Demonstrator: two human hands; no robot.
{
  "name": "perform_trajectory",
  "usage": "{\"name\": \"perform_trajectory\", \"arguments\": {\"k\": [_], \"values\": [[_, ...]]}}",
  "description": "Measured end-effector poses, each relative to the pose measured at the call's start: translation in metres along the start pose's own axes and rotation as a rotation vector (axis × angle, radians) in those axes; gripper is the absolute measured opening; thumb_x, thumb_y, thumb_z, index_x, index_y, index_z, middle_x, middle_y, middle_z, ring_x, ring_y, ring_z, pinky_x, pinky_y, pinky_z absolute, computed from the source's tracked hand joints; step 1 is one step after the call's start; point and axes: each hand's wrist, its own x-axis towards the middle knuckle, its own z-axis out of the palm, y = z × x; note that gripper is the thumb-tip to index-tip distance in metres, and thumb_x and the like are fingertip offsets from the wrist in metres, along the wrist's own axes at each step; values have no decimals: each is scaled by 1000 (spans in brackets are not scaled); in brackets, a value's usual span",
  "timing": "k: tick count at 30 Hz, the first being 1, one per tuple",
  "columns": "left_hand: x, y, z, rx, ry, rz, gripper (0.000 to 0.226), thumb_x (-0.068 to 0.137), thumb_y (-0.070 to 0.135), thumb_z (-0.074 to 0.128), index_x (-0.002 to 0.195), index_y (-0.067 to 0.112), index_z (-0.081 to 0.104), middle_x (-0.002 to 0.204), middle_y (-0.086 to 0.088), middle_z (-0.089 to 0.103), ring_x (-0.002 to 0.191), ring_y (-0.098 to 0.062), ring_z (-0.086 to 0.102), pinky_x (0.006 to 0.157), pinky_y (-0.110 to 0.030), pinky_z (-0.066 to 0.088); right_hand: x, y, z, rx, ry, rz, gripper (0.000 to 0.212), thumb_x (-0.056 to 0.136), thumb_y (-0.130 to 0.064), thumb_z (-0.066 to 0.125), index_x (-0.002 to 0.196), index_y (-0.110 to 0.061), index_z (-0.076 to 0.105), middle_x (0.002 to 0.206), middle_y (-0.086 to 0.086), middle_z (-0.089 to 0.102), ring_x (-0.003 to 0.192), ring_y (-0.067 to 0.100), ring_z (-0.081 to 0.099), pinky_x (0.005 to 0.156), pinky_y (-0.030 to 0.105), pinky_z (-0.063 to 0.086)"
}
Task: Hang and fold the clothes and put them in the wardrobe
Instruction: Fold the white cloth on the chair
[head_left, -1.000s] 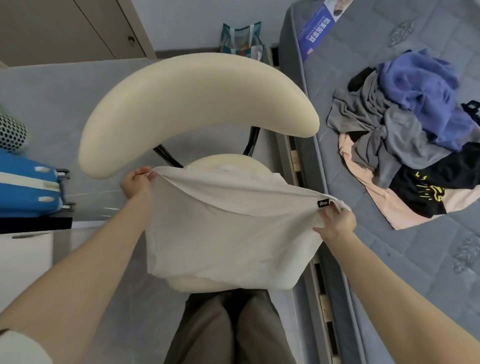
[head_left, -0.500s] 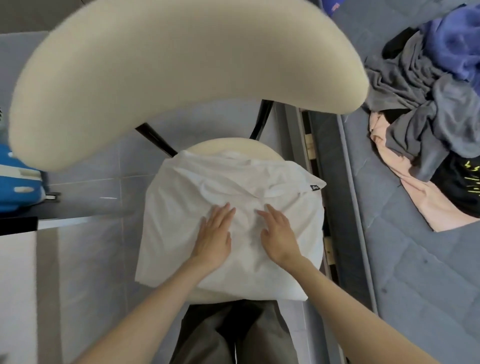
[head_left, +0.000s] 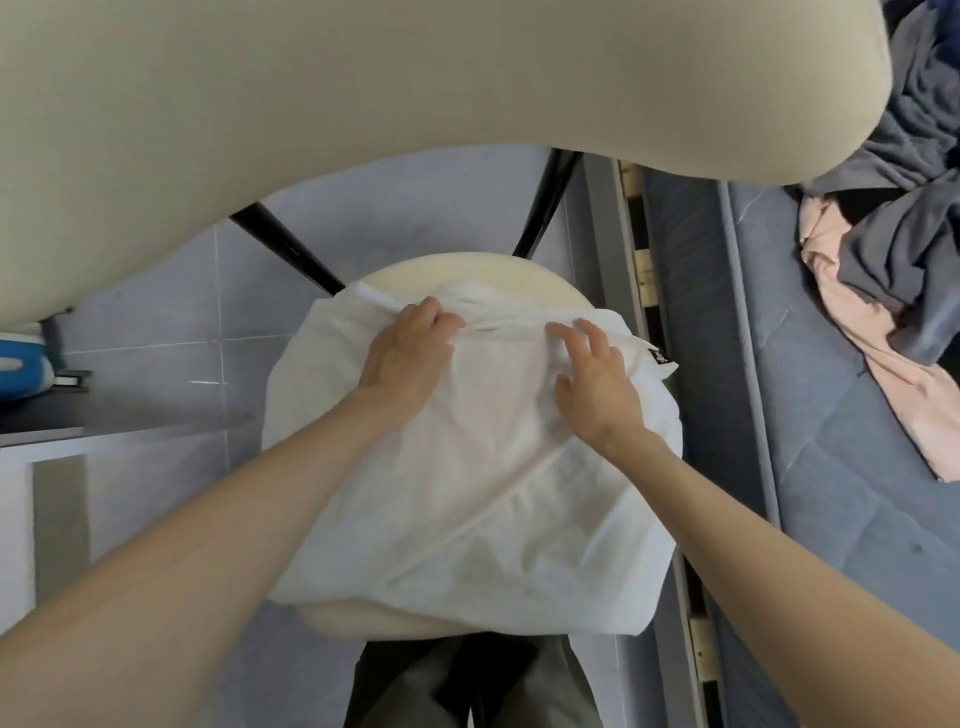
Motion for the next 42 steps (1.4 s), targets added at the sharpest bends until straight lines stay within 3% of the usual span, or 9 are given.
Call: {"name": "perform_trajectory", "arguments": {"k": [4,6,10,15,19,25,32,37,42], "values": [[2,-2,-4,41,37,-38,16,96,4,50,108,14,56,108,-5,47,72,-28,54,56,-38,41,-1,1,0,101,84,8,42,89,5,42,128,-10,50,135,11,36,98,35,54,69,35,42],[3,-2,-6,29,81,-24,15,95,4,52,107,13,53,107,-7,46,61,-26,46,50,-34,32,1,0,-1,141,118,25,34,91,5,41,121,-3,54,129,13,40,92,34,57,78,38,46],[0,2,-9,-107,112,15,22,96,13,53,118,16,49,115,-3,41,83,-18,50,58,-33,38,0,1,-5,153,85,-12,41,93,6,39,130,-3,53,135,11,41,103,30,55,81,24,42],[-18,-11,1,118,-4,-52,34,100,25,48,133,19,48,126,-4,47,105,-28,49,80,-36,42,3,-1,-6,53,-64,-20,36,95,-3,43,125,-9,61,158,3,18,120,35,45,94,31,38],[-17,-16,-3,57,47,-91,32,100,22,45,132,23,44,109,-3,54,97,-27,53,77,-36,40,10,-6,-4,47,-102,-14,37,95,-4,41,122,-13,64,160,-3,15,127,32,39,100,31,32],[-9,-18,-14,-67,53,-128,13,99,27,51,94,16,57,92,5,53,85,-21,54,65,-31,36,9,-16,-6,72,-42,-60,37,91,6,39,118,0,63,136,8,45,107,32,56,87,29,43],[3,-15,-32,-91,256,-312,15,101,22,39,99,12,50,83,-2,51,71,-26,46,59,-35,34,8,-25,-21,58,55,-158,38,94,2,42,129,0,56,145,7,40,99,32,60,82,33,45],[2,-11,-28,-303,215,-384,21,101,12,33,117,11,48,105,-8,63,91,-31,56,68,-36,40,8,-25,-13,41,-143,-87,46,98,-8,44,143,-10,40,163,-1,2,116,29,55,93,32,43],[-44,3,-5,-351,208,-262,44,98,4,39,141,9,41,144,-8,45,131,-27,43,108,-37,34,-30,-24,9,43,-73,-170,52,96,-8,48,146,-19,40,162,2,12,146,25,18,117,35,25]]}}
